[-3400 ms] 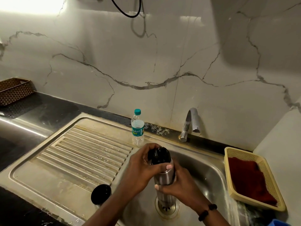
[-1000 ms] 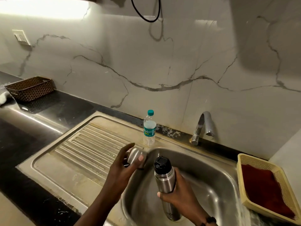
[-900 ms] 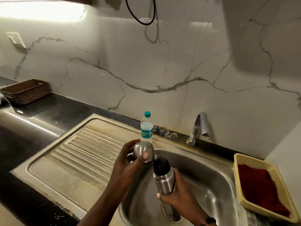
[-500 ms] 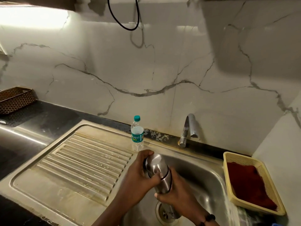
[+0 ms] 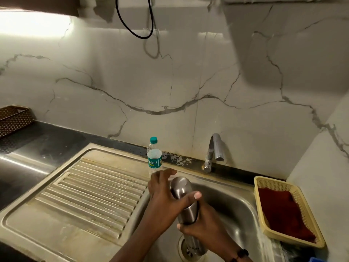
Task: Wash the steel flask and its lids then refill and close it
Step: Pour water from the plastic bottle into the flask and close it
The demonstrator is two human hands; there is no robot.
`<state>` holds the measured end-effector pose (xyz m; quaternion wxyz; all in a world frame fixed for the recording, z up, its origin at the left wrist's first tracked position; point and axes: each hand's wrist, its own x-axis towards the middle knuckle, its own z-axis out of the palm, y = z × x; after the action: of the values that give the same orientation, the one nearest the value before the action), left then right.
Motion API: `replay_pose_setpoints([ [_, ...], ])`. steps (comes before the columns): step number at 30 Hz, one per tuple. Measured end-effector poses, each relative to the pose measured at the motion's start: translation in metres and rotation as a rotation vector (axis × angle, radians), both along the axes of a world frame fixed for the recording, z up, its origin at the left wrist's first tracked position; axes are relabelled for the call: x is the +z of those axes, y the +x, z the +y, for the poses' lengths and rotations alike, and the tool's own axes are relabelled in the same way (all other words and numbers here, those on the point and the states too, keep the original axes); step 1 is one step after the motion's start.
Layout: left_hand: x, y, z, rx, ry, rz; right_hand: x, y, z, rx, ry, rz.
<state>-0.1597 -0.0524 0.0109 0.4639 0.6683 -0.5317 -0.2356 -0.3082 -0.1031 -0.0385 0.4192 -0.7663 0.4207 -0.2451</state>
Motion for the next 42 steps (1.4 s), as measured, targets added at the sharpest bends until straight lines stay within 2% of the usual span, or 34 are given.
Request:
replay_pose_setpoints([
  [3,-0.001,0.001,-0.003,0.045,-0.066,0.044,0.004,0.000,-0.001,0.010,0.008,-0.006],
  [6,0.002,0.002,-0.003,-0.084,-0.064,0.108,0.004,-0.003,-0.004,-0.011,0.022,-0.052],
  [9,0.006,-0.004,-0.007,0.042,-0.007,-0.013,0.005,-0.004,-0.005,-0.018,0.038,-0.033],
  [11,0.009,-0.004,-0.008,0.070,-0.044,-0.064,0.006,-0.004,-0.004,-0.028,0.032,-0.019],
  [14,0.008,0.006,-0.008,-0.105,-0.073,-0.041,0.004,-0.008,-0.006,-0.048,0.020,-0.043],
  [16,0.010,0.006,-0.009,-0.208,0.000,0.043,0.003,-0.010,-0.007,-0.055,0.033,-0.066],
  [18,0.008,-0.004,-0.010,-0.112,0.049,0.031,0.003,-0.008,-0.006,-0.060,0.041,-0.061],
  [20,0.009,-0.014,-0.010,0.009,-0.052,-0.011,0.005,-0.006,-0.004,-0.063,0.031,-0.061],
  [22,0.010,-0.012,-0.010,-0.050,-0.119,0.054,0.009,-0.008,-0.003,-0.043,0.044,-0.099],
  [25,0.015,0.006,-0.010,-0.365,-0.064,0.216,0.020,-0.014,-0.005,0.065,0.071,-0.126],
  [27,0.015,0.012,-0.010,-0.352,-0.034,0.256,0.024,-0.013,-0.002,0.079,0.056,-0.105],
  [30,0.014,0.017,-0.009,-0.228,-0.114,0.357,0.027,-0.010,0.001,0.032,0.027,-0.089],
  [32,0.013,0.016,-0.006,-0.241,-0.126,0.385,0.024,-0.010,-0.002,-0.008,0.033,-0.086],
  [34,0.014,0.008,-0.004,-0.198,-0.073,0.220,0.020,-0.011,-0.003,-0.047,0.039,-0.089],
  [36,0.016,-0.004,-0.005,-0.012,-0.001,-0.031,0.016,-0.009,-0.001,-0.067,-0.001,-0.063],
  [37,0.019,-0.008,-0.006,0.058,0.002,-0.092,0.015,-0.008,-0.001,-0.075,-0.026,-0.049],
  [39,0.026,-0.009,-0.008,0.043,-0.053,-0.099,0.014,-0.009,-0.002,-0.084,-0.035,-0.060],
  [42,0.030,-0.001,-0.012,-0.187,-0.041,0.062,0.014,-0.014,-0.007,-0.082,-0.012,-0.104],
])
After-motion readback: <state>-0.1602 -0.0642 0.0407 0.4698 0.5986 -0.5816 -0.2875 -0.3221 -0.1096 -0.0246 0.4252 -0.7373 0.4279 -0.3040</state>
